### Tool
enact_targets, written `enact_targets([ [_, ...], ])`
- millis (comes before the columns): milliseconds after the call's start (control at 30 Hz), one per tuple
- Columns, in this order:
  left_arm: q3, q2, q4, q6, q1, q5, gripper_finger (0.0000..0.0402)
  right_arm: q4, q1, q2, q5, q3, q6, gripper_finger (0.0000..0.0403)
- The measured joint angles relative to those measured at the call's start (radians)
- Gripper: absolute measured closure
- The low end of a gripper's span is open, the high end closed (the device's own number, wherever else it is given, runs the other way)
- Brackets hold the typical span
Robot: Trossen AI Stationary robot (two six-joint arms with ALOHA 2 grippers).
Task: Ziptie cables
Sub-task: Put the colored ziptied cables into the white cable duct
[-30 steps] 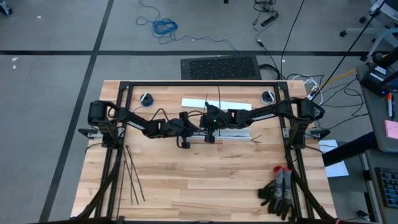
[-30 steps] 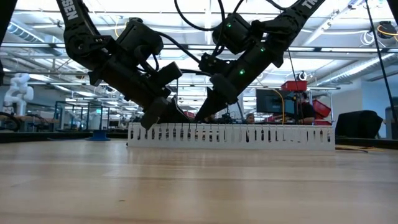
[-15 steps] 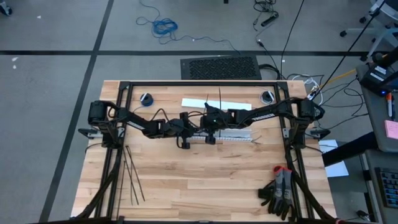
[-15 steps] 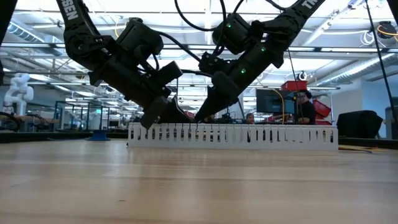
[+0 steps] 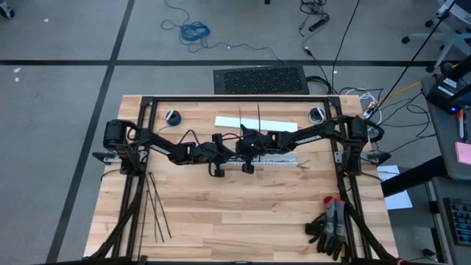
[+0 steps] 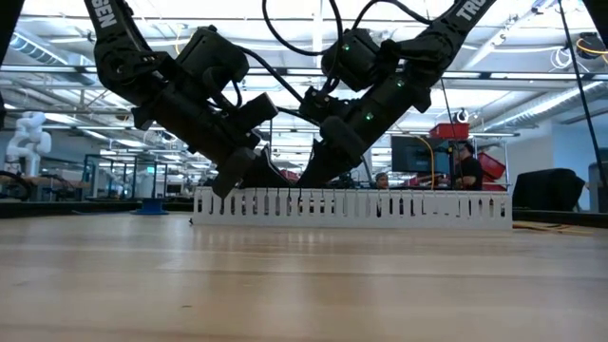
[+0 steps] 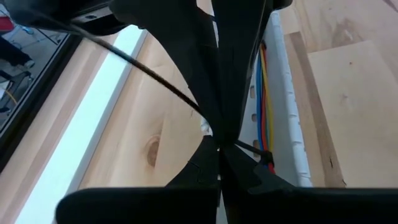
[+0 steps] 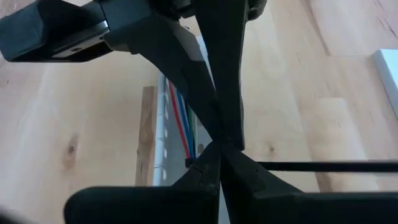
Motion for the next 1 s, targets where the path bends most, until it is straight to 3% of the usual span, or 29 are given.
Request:
enact_targets([
  [1000, 0.001, 0.000, 0.000, 0.003, -0.013, 0.001, 0.0400, -0.007, -0.005, -0.034, 0.104, -0.005, -0.056, 0.0403],
])
